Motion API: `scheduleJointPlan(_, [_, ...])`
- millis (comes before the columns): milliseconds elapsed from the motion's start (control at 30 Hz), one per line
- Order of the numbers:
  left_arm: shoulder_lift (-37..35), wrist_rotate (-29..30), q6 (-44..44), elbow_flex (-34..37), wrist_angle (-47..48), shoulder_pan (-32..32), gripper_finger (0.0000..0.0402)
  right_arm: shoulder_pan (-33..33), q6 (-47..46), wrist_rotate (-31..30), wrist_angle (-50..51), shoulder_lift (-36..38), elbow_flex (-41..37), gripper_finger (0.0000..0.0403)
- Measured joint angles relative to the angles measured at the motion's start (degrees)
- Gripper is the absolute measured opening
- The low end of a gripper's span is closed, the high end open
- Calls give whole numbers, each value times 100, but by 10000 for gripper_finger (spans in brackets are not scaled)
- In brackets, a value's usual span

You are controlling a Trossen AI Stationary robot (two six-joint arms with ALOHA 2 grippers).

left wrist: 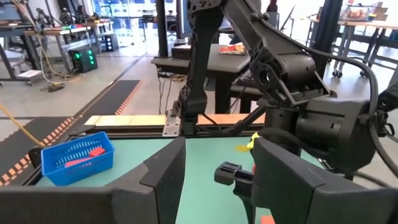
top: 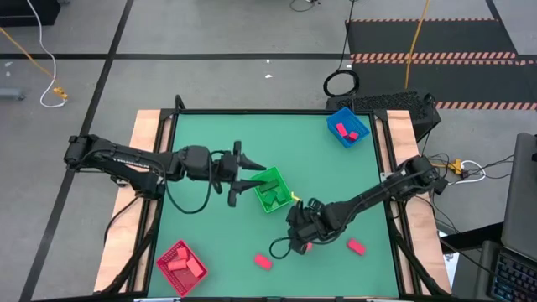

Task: Sort & place blocks by color
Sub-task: Put the pink block into the red bin

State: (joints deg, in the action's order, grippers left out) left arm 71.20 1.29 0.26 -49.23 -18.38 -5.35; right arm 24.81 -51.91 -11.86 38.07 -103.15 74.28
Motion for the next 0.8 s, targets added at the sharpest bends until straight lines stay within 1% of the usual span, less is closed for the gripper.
scheduleJointPlan(200, [0, -2, 102, 0, 1, -78, 191, 5, 812, -7, -82, 0, 0, 212])
scheduleJointPlan(267, [0, -6, 109, 0, 1, -78, 191, 14, 1445, 63, -81, 0, 0, 212])
scheduleJointPlan(433, [0, -4, 106, 0, 2, -106, 191, 129, 3563, 726, -84, 0, 0, 212])
scheduleJointPlan(567, [2, -8, 106, 0, 33, -164, 191, 255, 5113, 905, -152, 0, -2, 212])
scheduleJointPlan(667, [2, -17, 106, -2, 55, -210, 191, 323, 5981, 905, -194, 0, -2, 212])
scheduleJointPlan(800, [4, -17, 135, -2, 74, -269, 191, 346, 6776, 903, -286, 0, -100, 212])
